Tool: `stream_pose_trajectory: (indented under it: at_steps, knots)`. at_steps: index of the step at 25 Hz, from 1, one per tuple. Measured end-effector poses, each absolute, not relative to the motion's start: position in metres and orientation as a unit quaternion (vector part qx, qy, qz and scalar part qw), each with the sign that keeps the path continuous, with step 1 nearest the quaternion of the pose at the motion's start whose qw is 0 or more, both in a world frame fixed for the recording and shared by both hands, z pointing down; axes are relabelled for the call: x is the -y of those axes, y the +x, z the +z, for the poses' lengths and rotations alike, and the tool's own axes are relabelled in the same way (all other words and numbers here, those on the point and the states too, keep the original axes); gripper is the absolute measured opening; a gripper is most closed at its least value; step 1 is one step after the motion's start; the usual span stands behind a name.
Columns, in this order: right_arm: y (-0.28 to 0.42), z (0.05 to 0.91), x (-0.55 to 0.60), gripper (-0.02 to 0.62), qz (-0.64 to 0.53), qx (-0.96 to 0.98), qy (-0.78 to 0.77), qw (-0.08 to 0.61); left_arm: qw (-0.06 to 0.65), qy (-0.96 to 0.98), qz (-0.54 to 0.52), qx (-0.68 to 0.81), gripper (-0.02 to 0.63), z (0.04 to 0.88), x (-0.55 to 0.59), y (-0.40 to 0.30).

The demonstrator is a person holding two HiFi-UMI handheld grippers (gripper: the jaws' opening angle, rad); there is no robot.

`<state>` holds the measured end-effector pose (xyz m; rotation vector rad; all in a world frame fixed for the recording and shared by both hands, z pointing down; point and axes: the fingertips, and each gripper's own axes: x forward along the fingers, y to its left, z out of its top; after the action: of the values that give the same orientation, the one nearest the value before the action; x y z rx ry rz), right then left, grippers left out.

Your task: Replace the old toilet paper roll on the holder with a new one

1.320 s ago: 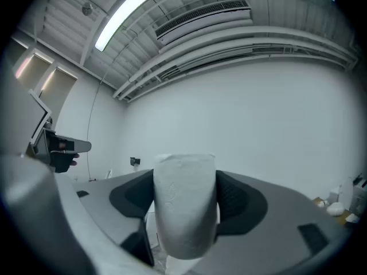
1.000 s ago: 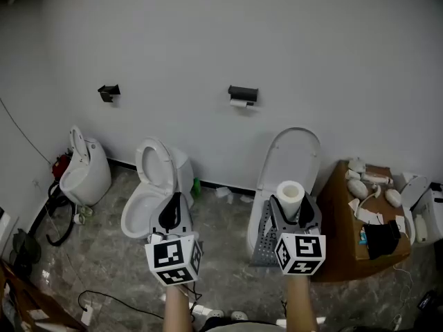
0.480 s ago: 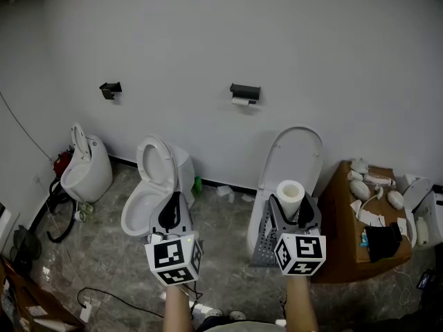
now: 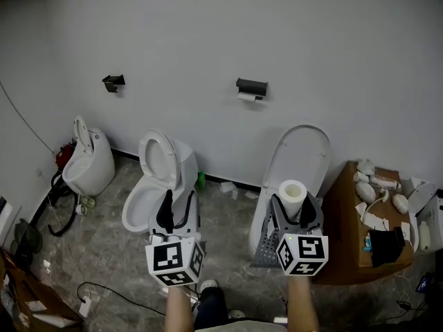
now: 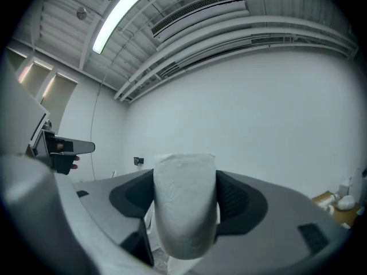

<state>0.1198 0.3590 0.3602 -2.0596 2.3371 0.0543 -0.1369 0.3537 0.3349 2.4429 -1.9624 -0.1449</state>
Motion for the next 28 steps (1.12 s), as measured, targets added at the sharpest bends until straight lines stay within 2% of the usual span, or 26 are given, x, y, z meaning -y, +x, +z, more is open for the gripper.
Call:
stream_pose_trajectory:
  at_steps: [12, 28]
  knots:
    - [0.092, 0.359, -0.249, 0.305, 0.021, -0.731, -0.682, 0.015, 0.003, 0.789, -0.05, 0.613, 0.248, 0.338, -0.23, -0.172]
    - [0.055, 0.353, -0.108, 0.305, 0.021, -0.689, -0.724, 0.021, -0.012, 0.818, -0.046, 0.573, 0.25, 0.33, -0.058, -0.213]
